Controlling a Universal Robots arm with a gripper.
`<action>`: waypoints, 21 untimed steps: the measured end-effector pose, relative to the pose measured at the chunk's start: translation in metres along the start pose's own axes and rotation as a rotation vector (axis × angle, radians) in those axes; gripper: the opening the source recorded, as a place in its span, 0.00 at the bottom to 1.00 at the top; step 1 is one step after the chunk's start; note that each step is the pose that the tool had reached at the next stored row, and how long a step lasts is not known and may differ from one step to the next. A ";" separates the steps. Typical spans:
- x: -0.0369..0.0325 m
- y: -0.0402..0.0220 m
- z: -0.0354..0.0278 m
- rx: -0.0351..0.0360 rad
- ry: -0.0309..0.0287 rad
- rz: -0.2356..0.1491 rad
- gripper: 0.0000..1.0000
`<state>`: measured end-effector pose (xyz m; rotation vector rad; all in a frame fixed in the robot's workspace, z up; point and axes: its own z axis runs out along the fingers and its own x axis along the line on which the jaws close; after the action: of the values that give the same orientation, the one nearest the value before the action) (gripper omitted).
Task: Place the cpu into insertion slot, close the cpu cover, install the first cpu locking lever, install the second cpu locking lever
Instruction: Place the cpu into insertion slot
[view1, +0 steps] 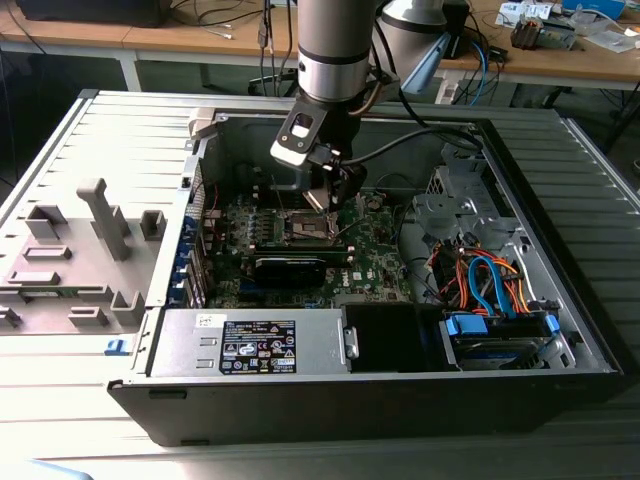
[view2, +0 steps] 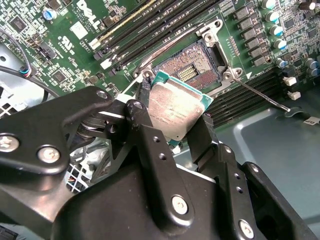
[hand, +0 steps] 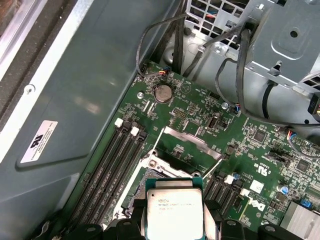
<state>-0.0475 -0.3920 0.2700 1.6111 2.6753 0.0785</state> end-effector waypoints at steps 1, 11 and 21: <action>0.0000 0.0000 0.0000 0.0002 -0.0006 0.002 0.55; 0.0000 0.0000 0.0004 0.0022 -0.0054 0.020 0.55; 0.0000 0.0000 0.0008 0.0037 -0.0098 0.037 0.55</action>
<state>-0.0475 -0.3920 0.2693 1.6582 2.6401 0.0659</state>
